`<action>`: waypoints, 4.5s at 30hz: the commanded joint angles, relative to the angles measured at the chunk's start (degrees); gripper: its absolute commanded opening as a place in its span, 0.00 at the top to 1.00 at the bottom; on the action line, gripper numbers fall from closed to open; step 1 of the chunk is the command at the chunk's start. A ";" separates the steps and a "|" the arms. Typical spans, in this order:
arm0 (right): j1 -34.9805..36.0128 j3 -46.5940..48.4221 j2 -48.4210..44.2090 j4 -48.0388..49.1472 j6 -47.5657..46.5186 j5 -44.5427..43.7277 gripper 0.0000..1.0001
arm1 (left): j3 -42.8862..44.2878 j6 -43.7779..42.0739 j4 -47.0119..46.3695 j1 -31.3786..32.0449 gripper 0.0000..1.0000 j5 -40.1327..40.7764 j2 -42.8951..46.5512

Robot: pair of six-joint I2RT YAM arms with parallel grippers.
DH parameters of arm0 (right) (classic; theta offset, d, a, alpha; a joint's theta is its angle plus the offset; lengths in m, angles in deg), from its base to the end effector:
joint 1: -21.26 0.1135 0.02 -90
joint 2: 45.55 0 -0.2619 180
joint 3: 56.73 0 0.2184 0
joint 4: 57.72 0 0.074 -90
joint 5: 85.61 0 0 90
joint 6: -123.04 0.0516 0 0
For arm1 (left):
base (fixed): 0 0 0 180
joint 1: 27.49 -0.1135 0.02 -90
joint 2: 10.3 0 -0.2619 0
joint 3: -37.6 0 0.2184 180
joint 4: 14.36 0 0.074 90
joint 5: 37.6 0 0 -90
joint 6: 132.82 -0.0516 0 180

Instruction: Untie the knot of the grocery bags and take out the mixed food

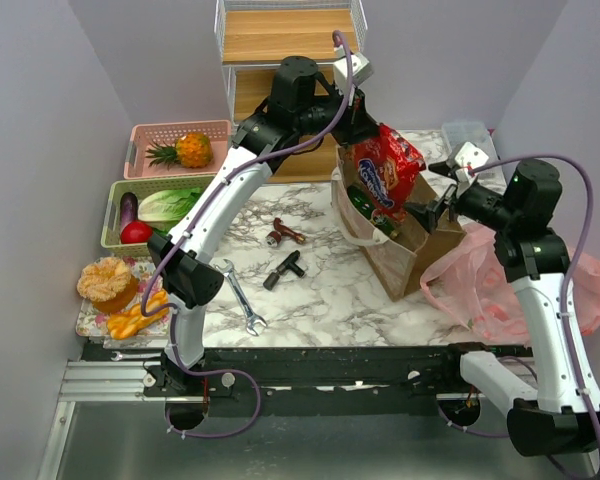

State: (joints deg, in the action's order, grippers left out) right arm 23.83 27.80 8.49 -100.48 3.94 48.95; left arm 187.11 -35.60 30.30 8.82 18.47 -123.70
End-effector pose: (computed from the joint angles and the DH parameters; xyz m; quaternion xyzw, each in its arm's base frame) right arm 0.1609 0.0435 0.4128 -0.4255 0.6282 0.1541 0.6329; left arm 0.3181 -0.2695 0.4652 0.3663 0.6538 -0.4368 0.4976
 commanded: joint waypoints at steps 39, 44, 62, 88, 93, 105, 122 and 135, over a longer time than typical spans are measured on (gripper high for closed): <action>12.17 -20.88 -4.51 37.98 19.95 -14.32 0.00 | 1.15 19.09 -16.07 1.89 1.00 5.72 7.23; 12.18 -24.36 -6.90 44.01 22.34 -17.67 0.00 | 1.62 20.55 -16.06 3.07 1.00 8.17 6.81; 16.50 -24.75 -0.10 55.04 18.30 -31.38 0.00 | -0.11 25.12 -17.25 4.18 1.00 9.56 7.41; 16.24 -3.25 3.41 37.54 42.45 -4.41 0.99 | -3.23 -15.86 12.98 -14.40 0.02 -24.09 17.86; 16.24 1.51 6.94 30.54 40.42 9.31 0.99 | -9.91 -16.55 20.46 -14.23 0.02 -30.03 20.09; 16.24 8.12 14.38 33.10 44.87 16.68 0.99 | -46.13 17.16 -18.19 -13.38 0.08 -34.05 33.20; 14.67 10.76 19.40 27.96 46.72 1.22 0.21 | -65.38 60.57 -62.27 -17.80 1.00 -29.76 36.87; 9.01 9.60 20.45 24.14 43.66 -9.89 0.00 | -70.63 63.44 -56.51 -23.94 1.00 -22.80 37.41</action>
State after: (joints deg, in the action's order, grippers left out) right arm 33.10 36.85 27.97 -74.14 49.79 40.75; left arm 114.91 24.51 -23.04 -13.52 -9.12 -87.70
